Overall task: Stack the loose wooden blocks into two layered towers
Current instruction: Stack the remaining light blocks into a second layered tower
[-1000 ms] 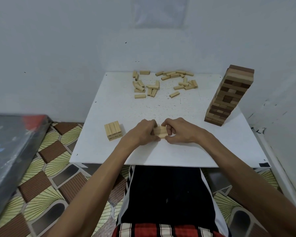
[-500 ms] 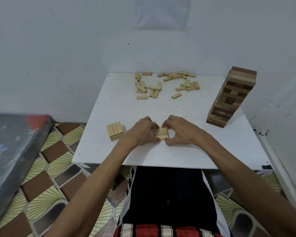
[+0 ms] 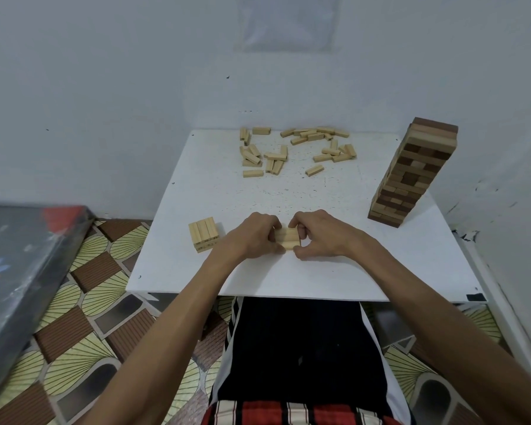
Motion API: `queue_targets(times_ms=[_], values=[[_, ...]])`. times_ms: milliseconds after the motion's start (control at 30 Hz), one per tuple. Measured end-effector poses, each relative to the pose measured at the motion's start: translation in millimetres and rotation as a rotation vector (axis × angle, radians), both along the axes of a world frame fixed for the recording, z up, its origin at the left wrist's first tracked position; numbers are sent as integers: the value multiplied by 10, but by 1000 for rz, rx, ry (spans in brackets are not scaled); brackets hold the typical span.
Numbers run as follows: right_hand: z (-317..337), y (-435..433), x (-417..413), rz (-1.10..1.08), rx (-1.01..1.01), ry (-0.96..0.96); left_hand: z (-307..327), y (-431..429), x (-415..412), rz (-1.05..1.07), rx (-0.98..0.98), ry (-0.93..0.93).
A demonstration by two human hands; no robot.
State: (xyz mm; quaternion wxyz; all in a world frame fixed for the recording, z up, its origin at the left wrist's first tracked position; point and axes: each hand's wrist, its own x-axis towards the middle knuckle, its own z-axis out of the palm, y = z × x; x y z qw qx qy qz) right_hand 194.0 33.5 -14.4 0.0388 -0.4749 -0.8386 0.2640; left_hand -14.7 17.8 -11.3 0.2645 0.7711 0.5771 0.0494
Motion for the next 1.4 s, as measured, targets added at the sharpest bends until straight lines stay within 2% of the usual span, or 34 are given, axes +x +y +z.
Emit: queue_targets(times_ms=[233,600,733,967,1400], values=[[107,-24,-79,89,194,-25,148,-42,-107,-53,136,73],[519,104,-523,127,139,103,512,-115,-701,-6,264,13],[603,155,-787,209,201,69,558,-199,-987,50,285,-41],[616,222,-1268,336,253,12,581,-305,-1400,123,261,-21],[491,269,-1561,360,193,-16,387,-365,-1670,183,243,-61]])
